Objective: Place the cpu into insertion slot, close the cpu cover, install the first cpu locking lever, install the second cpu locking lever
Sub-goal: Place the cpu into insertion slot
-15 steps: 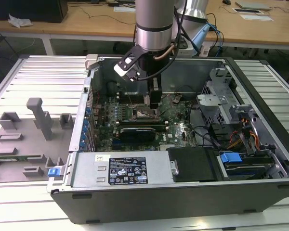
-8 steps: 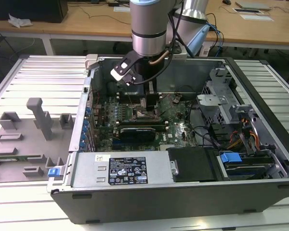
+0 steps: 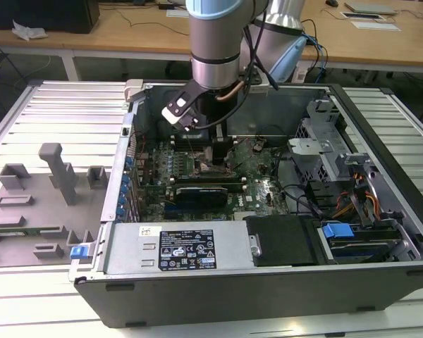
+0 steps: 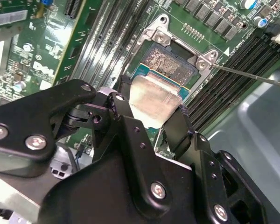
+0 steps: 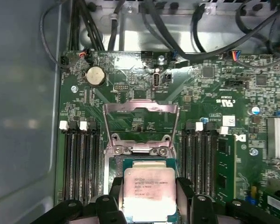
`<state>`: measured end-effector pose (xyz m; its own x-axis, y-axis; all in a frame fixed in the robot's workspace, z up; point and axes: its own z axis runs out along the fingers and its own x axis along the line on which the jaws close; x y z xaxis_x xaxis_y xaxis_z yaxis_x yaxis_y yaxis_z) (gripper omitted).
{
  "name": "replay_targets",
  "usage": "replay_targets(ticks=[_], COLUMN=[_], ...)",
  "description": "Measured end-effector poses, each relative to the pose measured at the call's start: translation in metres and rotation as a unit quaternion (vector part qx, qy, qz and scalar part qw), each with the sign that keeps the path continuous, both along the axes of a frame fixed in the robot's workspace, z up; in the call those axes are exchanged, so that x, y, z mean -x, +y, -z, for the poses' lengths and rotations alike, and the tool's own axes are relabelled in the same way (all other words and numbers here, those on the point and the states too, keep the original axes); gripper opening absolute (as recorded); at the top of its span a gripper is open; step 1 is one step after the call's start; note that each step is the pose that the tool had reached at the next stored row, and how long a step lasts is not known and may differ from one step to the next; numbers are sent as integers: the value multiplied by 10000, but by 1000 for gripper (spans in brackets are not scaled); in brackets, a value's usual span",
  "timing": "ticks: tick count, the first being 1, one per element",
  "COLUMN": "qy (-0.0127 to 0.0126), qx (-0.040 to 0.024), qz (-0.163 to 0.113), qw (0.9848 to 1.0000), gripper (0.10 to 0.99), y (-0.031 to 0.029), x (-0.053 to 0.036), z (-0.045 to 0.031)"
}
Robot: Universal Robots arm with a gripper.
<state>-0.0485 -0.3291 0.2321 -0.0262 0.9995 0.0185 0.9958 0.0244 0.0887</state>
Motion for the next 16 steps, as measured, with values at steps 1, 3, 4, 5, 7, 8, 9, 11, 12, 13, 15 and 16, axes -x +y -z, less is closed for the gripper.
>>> replay_targets(ticks=[1, 3, 4, 5, 7, 8, 9, 11, 12, 13, 15, 16], qy=[0, 0, 1, 1, 1, 1, 1, 4, 10, 12, 12, 12], qx=[0, 1, 2, 3, 10, 16, 24, 67, 102, 119, 131, 144], qz=[-6, -26, -31, -38, -44, -45, -47, -48, -48, -48, -48, -48], qw=[10000, 10000, 10000, 10000, 10000, 10000, 10000, 10000, 9999, 9999, 9999, 9999], gripper=[541, 541, 541, 541, 541, 541, 541, 541, 541, 541, 541, 541], y=[5, 24, 31, 39, 55, 61, 66, 82, 88, 92, 97, 103], x=[1, 7, 8, 11, 18, 21, 23, 32, 38, 40, 45, 49], z=[9, 42, 52, 63, 83, 89, 95, 122, 137, 149, 189, 218])
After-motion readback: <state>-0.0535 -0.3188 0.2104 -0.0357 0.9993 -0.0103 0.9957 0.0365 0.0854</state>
